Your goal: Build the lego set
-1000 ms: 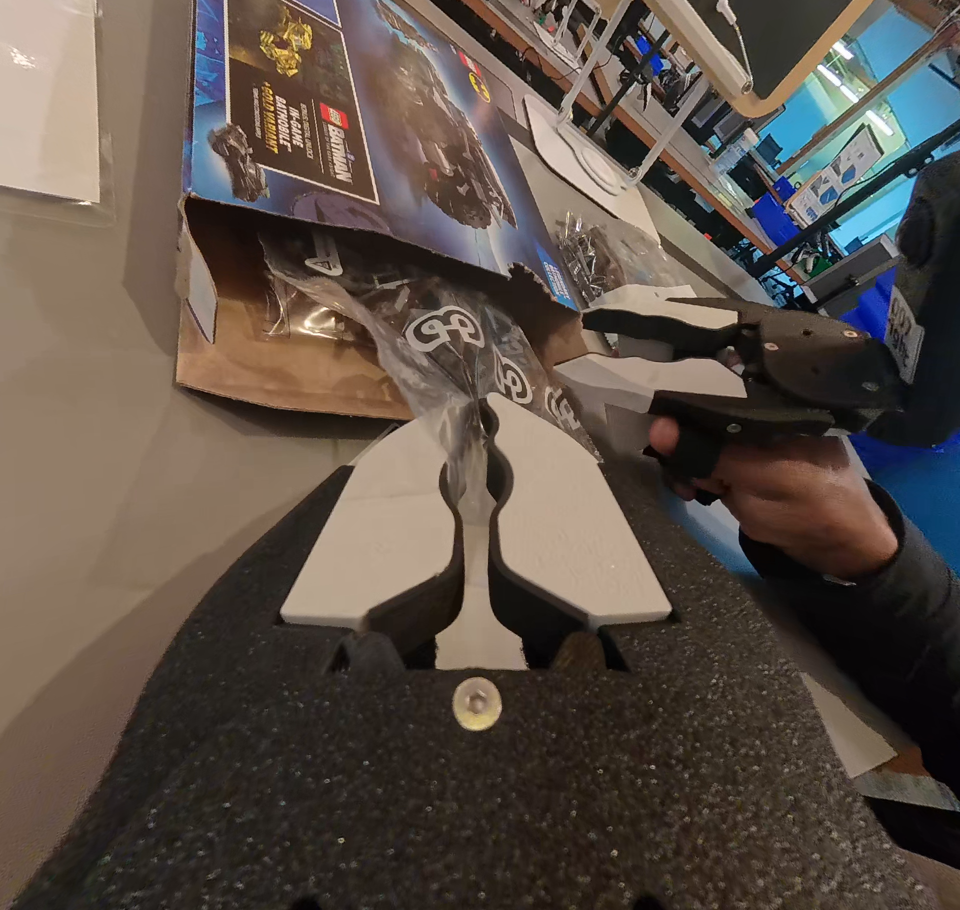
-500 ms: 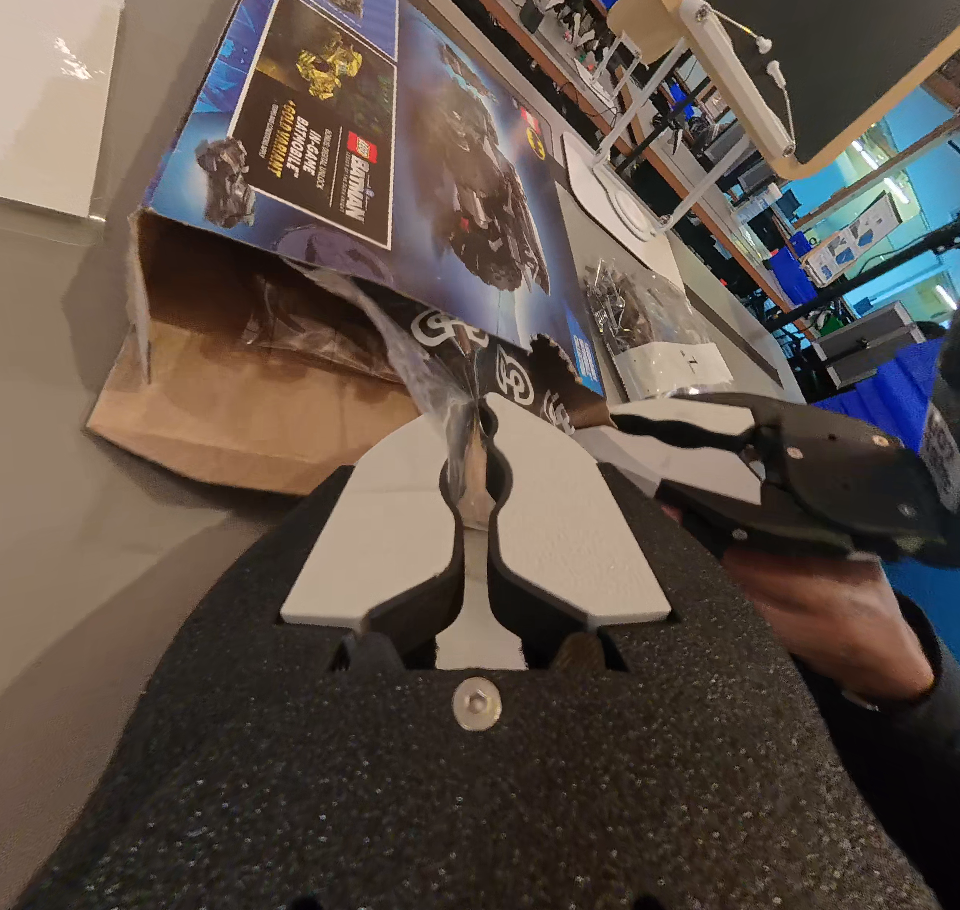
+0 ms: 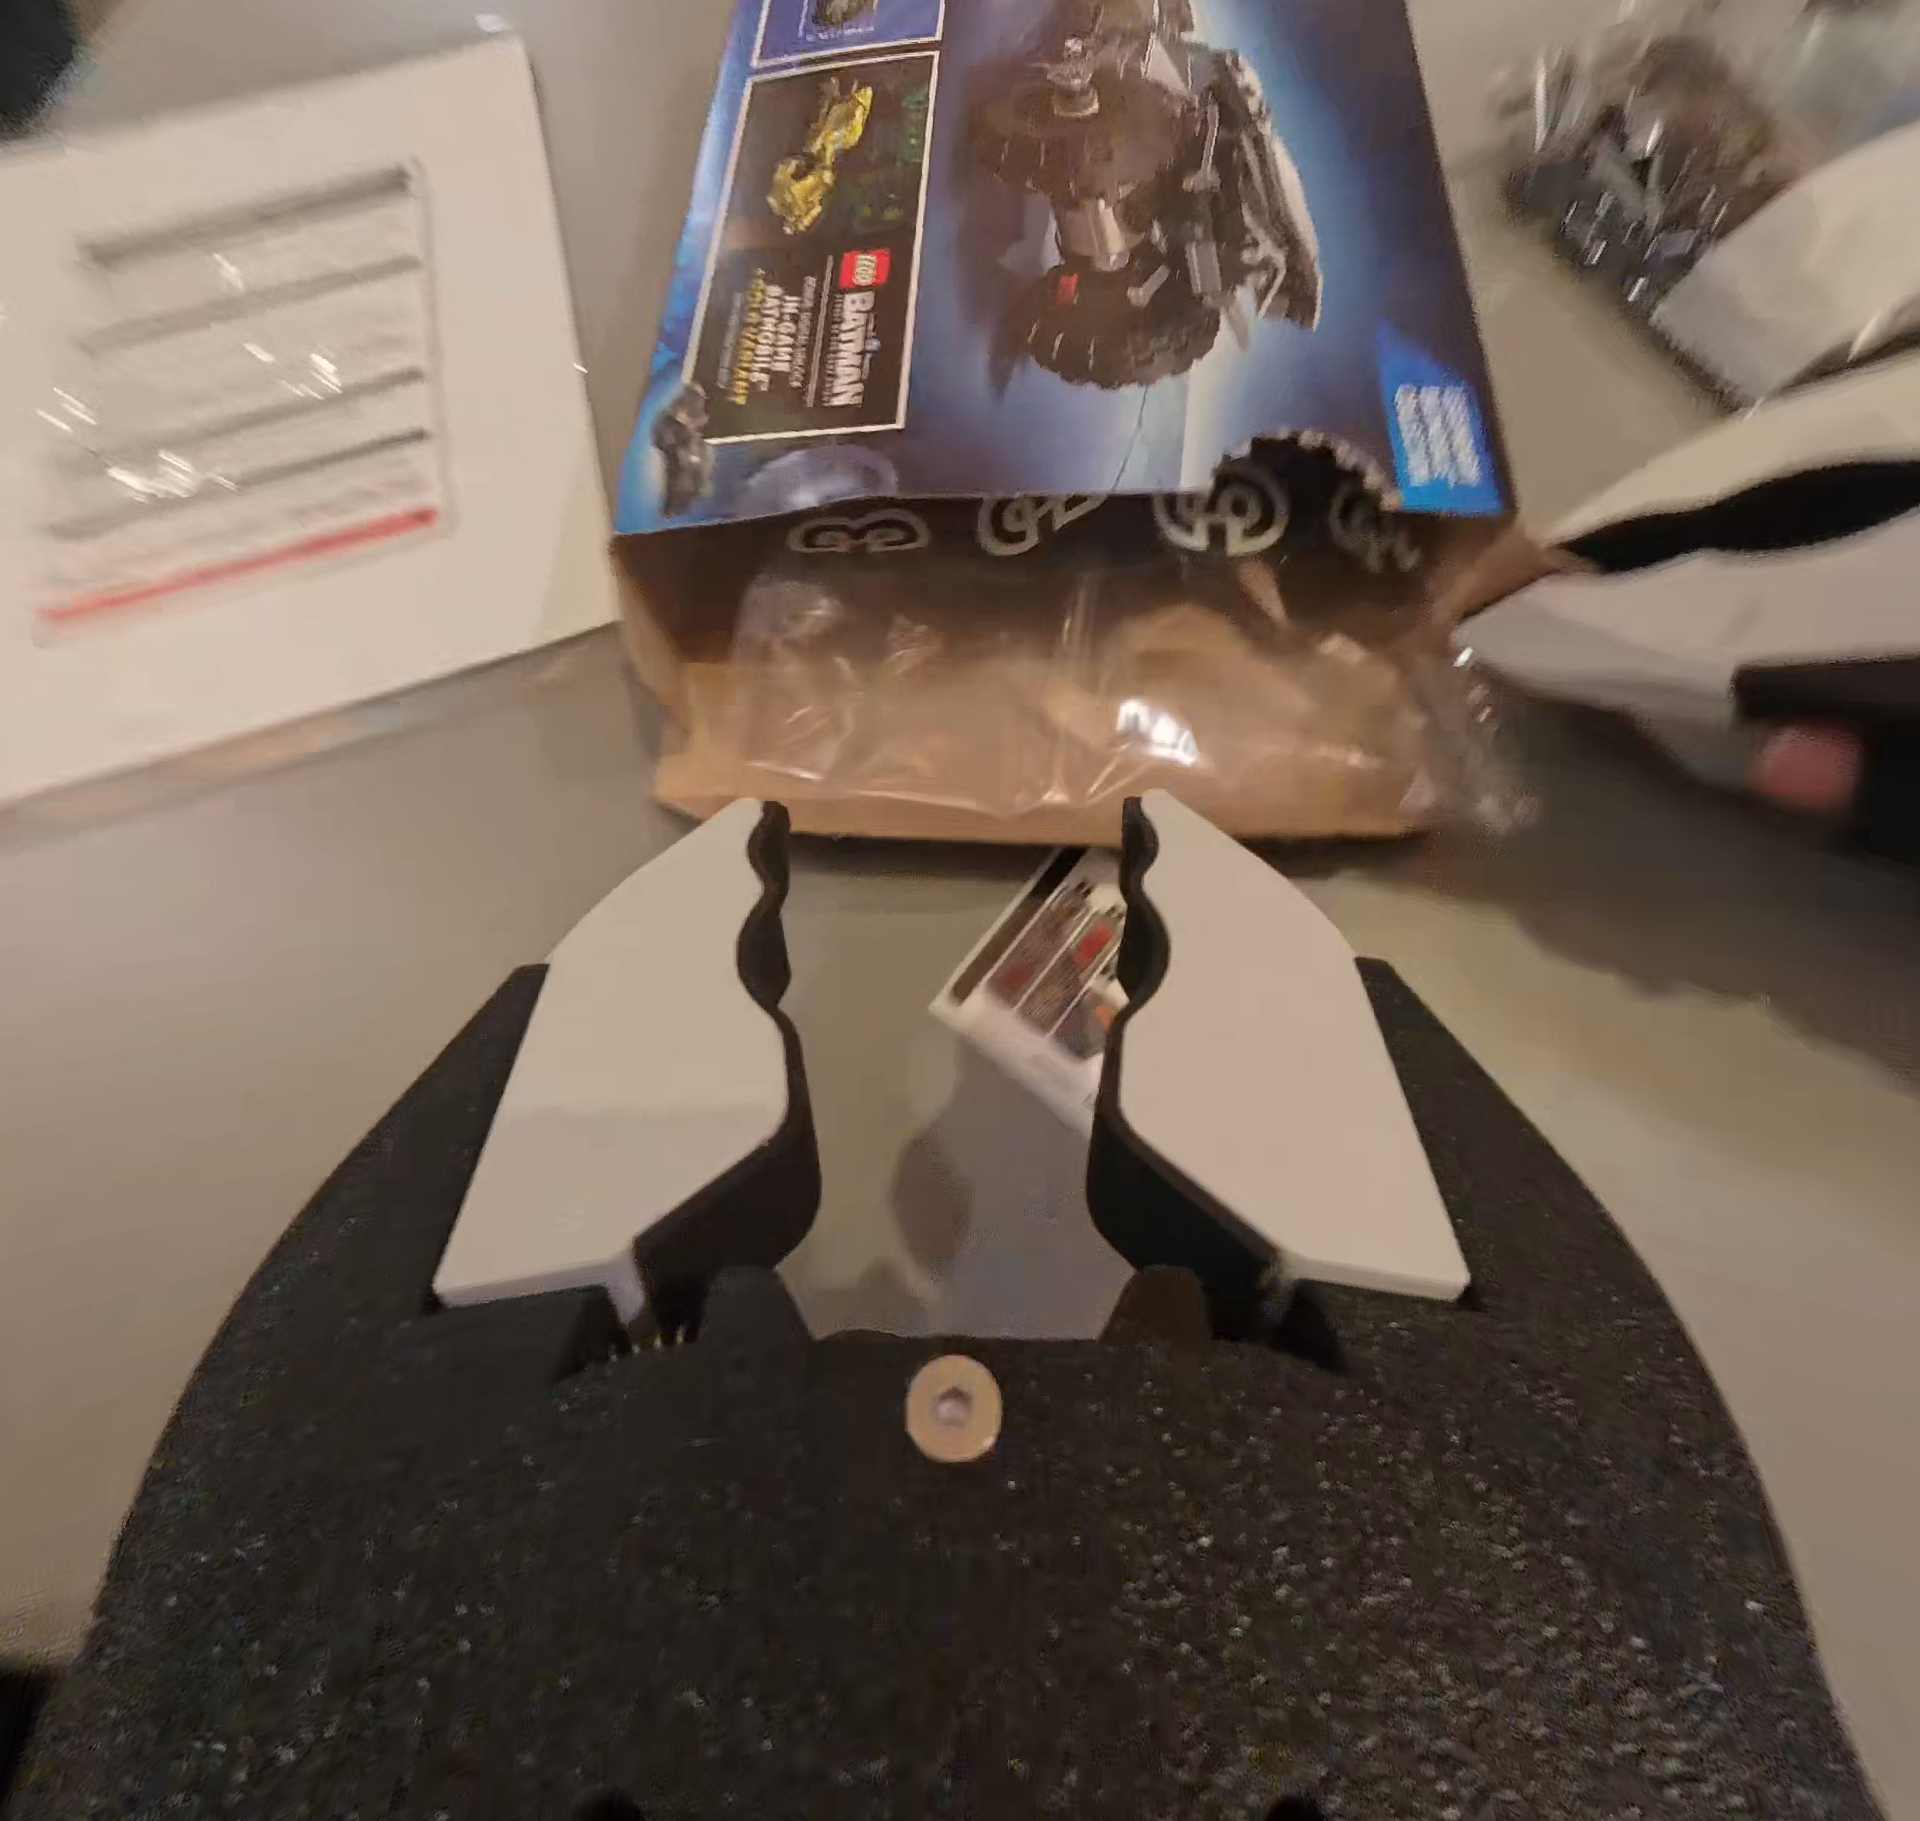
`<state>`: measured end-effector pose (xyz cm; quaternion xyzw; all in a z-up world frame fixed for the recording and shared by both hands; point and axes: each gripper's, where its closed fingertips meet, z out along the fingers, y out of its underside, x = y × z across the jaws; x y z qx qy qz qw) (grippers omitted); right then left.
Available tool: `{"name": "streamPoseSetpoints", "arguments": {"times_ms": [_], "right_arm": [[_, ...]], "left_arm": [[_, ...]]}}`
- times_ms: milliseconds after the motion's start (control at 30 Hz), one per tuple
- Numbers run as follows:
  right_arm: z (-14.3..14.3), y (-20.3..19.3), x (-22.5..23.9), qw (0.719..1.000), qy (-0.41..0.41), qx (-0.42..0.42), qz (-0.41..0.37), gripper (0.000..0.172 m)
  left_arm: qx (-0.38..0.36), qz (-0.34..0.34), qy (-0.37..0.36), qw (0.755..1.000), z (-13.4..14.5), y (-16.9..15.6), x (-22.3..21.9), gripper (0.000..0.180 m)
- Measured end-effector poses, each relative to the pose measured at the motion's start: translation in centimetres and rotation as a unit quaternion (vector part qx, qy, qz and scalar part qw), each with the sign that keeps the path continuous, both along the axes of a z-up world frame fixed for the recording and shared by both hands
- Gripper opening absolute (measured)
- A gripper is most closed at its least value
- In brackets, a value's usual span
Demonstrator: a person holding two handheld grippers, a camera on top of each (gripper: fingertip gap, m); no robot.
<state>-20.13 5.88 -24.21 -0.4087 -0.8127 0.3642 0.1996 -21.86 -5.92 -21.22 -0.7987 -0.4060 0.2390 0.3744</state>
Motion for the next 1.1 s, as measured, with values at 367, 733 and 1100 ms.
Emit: {"name": "streamPoseSetpoints", "arguments": {"times_ms": [367, 733, 1100], "right_arm": [[-0.1, -0.3, 0.1, 1.000, 0.000, 0.010, 0.011, 0.003], [-0.2, -0.5, 0.0, 1.000, -0.005, 0.014, 0.020, 0.003], [-0.2, -0.8, 0.1, 0.999, -0.004, 0.016, 0.028, 0.003]], "left_arm": [[-0.120, -0.084, -0.044, 0.988, -2.0, 2.4, -0.1, 0.054], [-0.170, -0.099, -0.039, 0.980, -3.2, 5.3, -3.1, 0.022], [-0.147, -0.131, -0.099, 0.975, -3.2, 6.1, -3.4, 0.017]]}}
